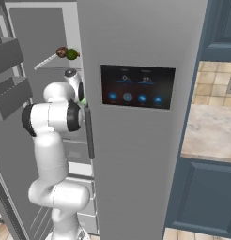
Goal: Take the corn and lime from the second highest rack and move them to the highest rack where the potato and sweet potato are located, to maximize freezer space. Close the freezer door after rearranging.
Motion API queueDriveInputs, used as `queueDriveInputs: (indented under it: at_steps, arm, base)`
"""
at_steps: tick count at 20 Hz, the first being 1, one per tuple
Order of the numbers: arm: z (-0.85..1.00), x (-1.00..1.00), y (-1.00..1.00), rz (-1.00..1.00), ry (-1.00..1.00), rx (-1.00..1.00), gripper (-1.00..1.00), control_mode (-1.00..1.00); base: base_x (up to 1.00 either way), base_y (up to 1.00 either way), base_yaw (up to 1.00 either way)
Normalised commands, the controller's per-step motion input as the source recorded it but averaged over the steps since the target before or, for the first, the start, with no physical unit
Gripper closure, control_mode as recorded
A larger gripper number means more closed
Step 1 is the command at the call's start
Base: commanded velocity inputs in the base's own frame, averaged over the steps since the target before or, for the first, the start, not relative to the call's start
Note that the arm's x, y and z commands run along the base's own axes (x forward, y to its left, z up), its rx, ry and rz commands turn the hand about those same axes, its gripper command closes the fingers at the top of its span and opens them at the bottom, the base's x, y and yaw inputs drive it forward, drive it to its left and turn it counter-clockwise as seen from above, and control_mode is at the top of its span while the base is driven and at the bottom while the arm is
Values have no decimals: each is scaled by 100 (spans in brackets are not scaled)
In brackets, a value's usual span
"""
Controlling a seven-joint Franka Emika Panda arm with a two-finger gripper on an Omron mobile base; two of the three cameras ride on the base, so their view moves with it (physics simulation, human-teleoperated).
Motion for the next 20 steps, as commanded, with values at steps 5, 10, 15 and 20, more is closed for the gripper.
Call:
queueDriveInputs:
  at_steps: [5,10,15,20]
  arm:
    - [-42,-67,3,-1,-2,-7,100,-100]
    - [-36,-70,1,-1,-2,-6,100,-100]
    - [-4,-82,0,-1,0,2,100,-100]
    - [4,-93,-8,-1,0,7,100,-100]
  base:
    - [0,0,0]
    - [0,0,0]
    - [0,0,0]
    - [0,0,0]
